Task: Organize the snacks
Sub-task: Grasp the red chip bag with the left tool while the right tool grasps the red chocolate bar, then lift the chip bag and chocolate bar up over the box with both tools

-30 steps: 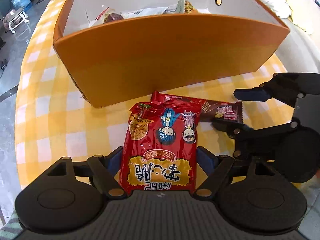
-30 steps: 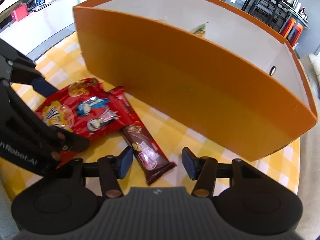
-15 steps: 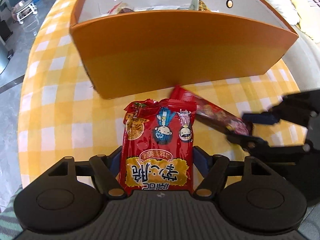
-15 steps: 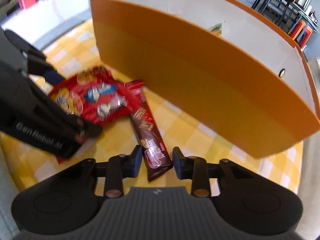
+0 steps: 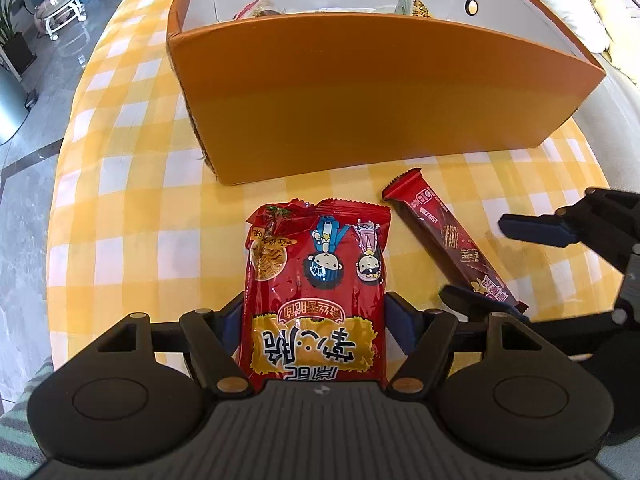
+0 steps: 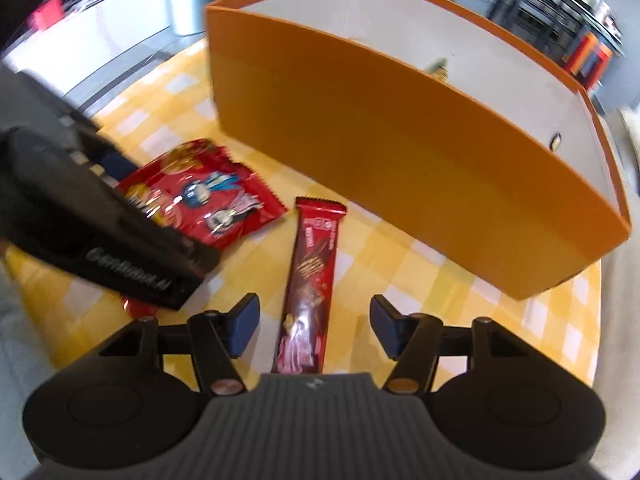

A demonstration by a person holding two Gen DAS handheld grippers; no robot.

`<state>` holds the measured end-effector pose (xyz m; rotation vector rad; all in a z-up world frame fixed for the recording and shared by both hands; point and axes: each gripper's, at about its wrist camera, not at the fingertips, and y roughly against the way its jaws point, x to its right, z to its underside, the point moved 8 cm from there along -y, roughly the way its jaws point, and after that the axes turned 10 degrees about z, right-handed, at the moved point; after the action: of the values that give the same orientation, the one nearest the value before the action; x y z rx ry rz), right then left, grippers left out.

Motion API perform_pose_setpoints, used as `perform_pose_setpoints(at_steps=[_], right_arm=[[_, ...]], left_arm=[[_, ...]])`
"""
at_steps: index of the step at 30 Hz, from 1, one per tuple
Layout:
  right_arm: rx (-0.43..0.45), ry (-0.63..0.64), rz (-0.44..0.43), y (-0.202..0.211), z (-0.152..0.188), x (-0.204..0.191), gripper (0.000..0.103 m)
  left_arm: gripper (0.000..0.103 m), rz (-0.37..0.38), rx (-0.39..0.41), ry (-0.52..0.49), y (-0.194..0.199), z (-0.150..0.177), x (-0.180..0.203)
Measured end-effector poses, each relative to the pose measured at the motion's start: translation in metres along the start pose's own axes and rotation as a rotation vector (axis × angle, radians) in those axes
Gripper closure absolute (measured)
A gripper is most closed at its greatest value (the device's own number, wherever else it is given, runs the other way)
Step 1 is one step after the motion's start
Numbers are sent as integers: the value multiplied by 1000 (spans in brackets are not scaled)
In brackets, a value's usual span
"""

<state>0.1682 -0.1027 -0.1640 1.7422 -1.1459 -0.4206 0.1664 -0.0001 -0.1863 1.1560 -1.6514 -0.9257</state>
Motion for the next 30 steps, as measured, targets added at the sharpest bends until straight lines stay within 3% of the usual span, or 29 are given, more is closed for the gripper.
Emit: perform_pose_setpoints(at_steps=[3,5,8,13,22,30], right_arm=[[-12,-61,-22,-7,-2,2,51],[-23,-56,-14,-12,-4,-2,68],[-46,-84,-33,-14,-3,-1,82],[-73,-121,-34,-13,-2,0,83],[-156,-319,-72,-3,6,15,83],[-123,-416,-87,42,7,22,83]], left_arm=[[22,2,4,16,-2,-1,-1],[23,1,4,9,-3,-1,0],[24,-3,12,17,-2,-2,0],[25,-6,29,25,5,0,-2],[25,36,74,54,33,6,-3],[25,71,137,44,69,9,9]])
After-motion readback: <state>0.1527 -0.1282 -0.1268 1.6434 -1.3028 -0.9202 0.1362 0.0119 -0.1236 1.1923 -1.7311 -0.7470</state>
